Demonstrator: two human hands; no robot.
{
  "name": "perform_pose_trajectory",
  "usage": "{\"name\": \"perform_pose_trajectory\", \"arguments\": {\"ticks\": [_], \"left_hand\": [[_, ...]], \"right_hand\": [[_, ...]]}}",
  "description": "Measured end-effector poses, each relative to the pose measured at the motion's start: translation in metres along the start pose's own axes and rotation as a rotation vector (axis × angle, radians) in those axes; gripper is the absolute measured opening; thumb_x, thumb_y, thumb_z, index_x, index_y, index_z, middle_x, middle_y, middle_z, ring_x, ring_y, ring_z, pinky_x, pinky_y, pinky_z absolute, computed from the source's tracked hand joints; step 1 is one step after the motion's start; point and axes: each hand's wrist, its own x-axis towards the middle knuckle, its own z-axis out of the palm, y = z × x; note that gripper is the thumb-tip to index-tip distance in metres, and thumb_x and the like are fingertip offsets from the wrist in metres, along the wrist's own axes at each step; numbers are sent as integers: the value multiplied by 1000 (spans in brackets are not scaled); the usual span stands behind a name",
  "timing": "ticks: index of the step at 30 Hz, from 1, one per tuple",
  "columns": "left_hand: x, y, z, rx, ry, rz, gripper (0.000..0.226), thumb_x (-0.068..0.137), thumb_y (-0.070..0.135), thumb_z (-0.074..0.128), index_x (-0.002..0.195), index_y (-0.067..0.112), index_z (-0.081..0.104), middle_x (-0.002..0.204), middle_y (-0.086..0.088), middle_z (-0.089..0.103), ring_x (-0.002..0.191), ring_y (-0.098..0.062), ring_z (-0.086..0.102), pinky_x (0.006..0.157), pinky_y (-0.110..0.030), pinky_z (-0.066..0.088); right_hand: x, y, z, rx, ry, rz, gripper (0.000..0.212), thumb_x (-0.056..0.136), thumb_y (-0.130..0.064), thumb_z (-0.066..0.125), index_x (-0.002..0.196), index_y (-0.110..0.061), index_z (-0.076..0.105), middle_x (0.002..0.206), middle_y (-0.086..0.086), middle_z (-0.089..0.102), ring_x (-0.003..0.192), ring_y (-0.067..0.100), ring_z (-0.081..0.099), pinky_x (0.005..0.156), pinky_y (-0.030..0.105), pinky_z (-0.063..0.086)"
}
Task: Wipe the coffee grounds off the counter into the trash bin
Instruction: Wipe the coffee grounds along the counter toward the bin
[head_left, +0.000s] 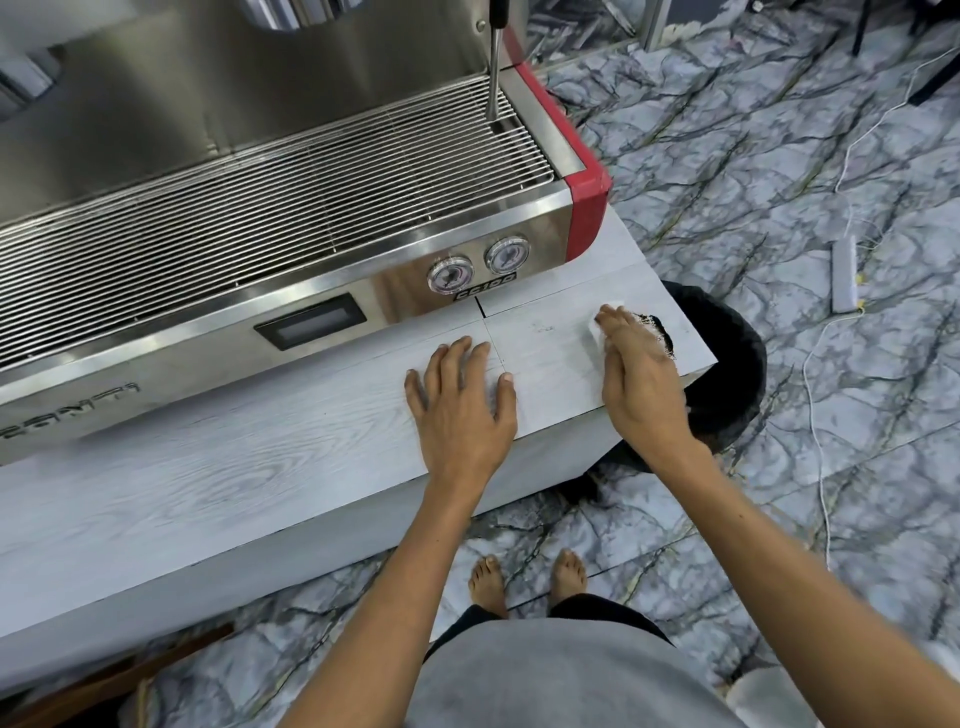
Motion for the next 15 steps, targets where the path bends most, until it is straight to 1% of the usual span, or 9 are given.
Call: {"name": "perform_pose_trajectory", "arguments": {"ticks": [4, 5, 7, 10, 15], "left_hand": [[0, -1, 1, -3, 10, -2, 46, 98, 47, 42, 138, 27, 51, 151, 5, 43, 144, -19, 29, 121, -53, 13], [0, 0, 1, -1, 12, -3, 46, 98, 47, 42, 138, 27, 51, 151, 5, 43, 144, -19, 30, 121, -53, 13], [0, 0, 1, 6, 11, -1, 47, 98, 47, 42, 139, 27, 50, 151, 5, 43, 144, -19, 30, 121, -53, 13], [0, -1, 1, 10, 13, -1, 47, 98, 47, 42, 139, 27, 50, 151, 5, 43, 144, -19, 30, 121, -53, 14], [0, -1, 2, 15, 16, 0, 47, 98, 48, 40, 139, 27, 50, 151, 6, 43, 144, -19, 31, 121, -52, 14]], "right_hand": [[-13, -17, 23, -99, -179, -160, 38, 97, -8, 38, 132, -2, 52, 141, 13, 51, 137, 26, 40, 113, 43, 31], [-16, -18, 28, -140, -200, -185, 39, 98, -11, 37, 133, -3, 51, 141, 12, 51, 137, 25, 40, 112, 45, 33], [-19, -19, 34, -212, -205, -193, 41, 98, -17, 38, 136, -3, 50, 142, 11, 50, 138, 23, 39, 112, 45, 32], [-15, -25, 40, -259, -210, -169, 45, 98, -22, 36, 137, -3, 48, 144, 13, 48, 138, 24, 38, 114, 43, 30], [-7, -27, 46, -282, -228, -175, 44, 97, -19, 37, 136, -2, 49, 144, 14, 47, 137, 26, 40, 113, 44, 33]]}}
